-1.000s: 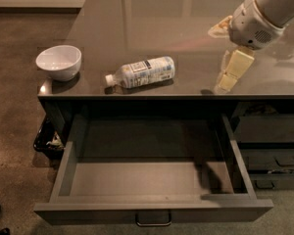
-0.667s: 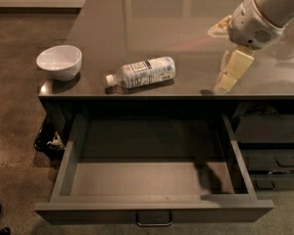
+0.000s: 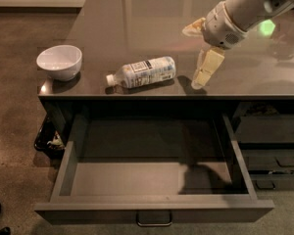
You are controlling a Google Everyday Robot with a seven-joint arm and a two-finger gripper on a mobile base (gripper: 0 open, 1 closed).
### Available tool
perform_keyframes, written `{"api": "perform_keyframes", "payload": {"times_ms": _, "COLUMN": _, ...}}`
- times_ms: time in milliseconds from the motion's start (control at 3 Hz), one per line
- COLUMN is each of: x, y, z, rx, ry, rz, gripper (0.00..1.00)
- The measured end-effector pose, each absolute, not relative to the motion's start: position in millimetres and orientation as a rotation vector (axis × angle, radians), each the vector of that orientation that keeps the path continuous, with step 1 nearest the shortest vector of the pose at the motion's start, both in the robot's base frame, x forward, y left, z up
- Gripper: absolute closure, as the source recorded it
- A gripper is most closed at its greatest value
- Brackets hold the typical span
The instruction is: Place blue plastic bottle into top drawer
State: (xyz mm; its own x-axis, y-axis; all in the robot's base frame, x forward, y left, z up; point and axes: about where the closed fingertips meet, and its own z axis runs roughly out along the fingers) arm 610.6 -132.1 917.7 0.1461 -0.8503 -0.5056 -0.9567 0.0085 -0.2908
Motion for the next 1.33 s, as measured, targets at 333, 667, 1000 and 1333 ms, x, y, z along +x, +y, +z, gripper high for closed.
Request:
{"api": "perform_keyframes", "payload": {"times_ms": 333, "x": 641.4, "y": -99.3, "z": 903.2, "rx": -1.905, "ry": 1.616, "rz": 0.303, "gripper": 0.00}}
{"api": "perform_keyframes", "payload": {"times_ms": 667, "x": 659.1, "y": -76.5, "z": 895.3, "rx": -1.937, "ry": 1.545, "rz": 0.350, "gripper": 0.00}}
{"api": "perform_keyframes", "payload": {"times_ms": 1000, "x": 664.8, "y": -62.3, "z": 889.2, "rx": -1.947, "ry": 1.520, "rz": 0.399, "gripper": 0.00}}
{"api": "perform_keyframes", "payload": {"times_ms": 1333, "x": 663.5, "y": -45.9, "z": 884.5, "rx": -1.951, "ry": 1.526, "rz": 0.448, "gripper": 0.00}}
